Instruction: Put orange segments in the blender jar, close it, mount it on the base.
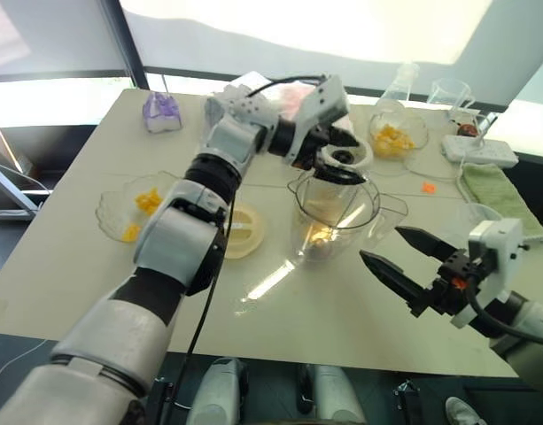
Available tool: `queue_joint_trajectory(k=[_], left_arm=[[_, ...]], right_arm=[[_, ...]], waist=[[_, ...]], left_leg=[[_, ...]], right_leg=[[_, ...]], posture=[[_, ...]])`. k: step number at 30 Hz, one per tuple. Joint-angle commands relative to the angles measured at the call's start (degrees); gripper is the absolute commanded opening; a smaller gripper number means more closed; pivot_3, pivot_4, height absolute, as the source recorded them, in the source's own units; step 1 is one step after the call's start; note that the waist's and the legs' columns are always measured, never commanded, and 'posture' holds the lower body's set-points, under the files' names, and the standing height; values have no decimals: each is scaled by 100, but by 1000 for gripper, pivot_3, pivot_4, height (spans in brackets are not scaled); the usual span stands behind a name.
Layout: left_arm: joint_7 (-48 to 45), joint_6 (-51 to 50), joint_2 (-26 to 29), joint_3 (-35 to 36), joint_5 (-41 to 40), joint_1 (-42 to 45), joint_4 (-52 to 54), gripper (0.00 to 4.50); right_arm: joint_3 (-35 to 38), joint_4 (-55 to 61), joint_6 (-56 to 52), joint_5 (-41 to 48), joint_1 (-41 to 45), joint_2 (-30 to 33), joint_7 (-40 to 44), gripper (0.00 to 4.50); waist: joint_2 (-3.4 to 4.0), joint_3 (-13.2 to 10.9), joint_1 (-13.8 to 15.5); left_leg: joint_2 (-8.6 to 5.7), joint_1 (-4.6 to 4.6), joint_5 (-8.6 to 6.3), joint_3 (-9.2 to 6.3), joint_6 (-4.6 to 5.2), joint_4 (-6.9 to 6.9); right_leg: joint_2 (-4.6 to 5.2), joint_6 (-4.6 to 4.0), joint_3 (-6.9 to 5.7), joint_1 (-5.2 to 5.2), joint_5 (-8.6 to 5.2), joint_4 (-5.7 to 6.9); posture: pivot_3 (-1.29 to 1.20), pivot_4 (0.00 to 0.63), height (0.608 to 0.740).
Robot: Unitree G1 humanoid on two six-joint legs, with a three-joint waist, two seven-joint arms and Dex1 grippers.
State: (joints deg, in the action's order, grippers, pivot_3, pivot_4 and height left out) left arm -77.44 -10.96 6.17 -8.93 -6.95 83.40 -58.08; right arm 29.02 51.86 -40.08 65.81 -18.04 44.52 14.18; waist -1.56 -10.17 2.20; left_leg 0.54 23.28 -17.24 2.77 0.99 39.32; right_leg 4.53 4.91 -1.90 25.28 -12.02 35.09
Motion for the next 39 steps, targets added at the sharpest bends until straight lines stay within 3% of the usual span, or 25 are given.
queue_joint_trajectory(k=[1,4,13,19,26,30,39], left_arm=[[-146,-549,184,377,-422,82,683,4461],[2,-1129,431,600,-669,-84,1264,4461],[480,-2680,1687,579,-1222,-2440,5053,4461],[698,-3371,2033,603,-1946,-3502,6786,4461],[1063,-3480,1970,517,-2347,-3995,7225,4461],[1047,-3472,1892,285,-2532,-4136,7294,4461],[628,-3078,2100,-28,-2570,-4029,6908,4461]], right_arm=[[34,-54,112,-126,-14,11,84,4500],[63,-210,197,-464,-129,-115,123,4500],[475,-685,765,-1630,-425,-649,120,4500],[971,-861,932,-2041,-939,-925,258,4500],[1119,-893,1255,-3022,-1434,-1499,-60,4500],[814,-1725,1579,-4146,-985,-1689,-645,4500],[224,-3708,1984,-5218,622,-1664,-1093,4500]], waist=[[0,0,1],[2,1,-8],[33,18,-14],[40,21,15],[52,29,-16],[61,36,-64],[84,39,-188]], left_leg=[[0,0,0,0,0,0],[0,-1,0,-1,0,1],[8,-24,4,1,-5,6],[6,-34,4,-3,-6,29],[9,-88,3,2,-6,34],[12,-92,4,2,-7,36],[8,-88,3,3,-6,31]], right_leg=[[0,0,0,0,0,0],[-1,0,0,0,0,3],[-8,2,10,-9,2,33],[-2,-20,10,-40,-12,26],[-5,-21,14,-87,-14,17],[-10,-21,14,-87,-14,18],[-13,-31,23,-81,-9,23]], posture=[[0,150,740],[0,150,740],[0,150,740],[0,150,740],[0,150,740],[0,150,740],[0,150,740]])
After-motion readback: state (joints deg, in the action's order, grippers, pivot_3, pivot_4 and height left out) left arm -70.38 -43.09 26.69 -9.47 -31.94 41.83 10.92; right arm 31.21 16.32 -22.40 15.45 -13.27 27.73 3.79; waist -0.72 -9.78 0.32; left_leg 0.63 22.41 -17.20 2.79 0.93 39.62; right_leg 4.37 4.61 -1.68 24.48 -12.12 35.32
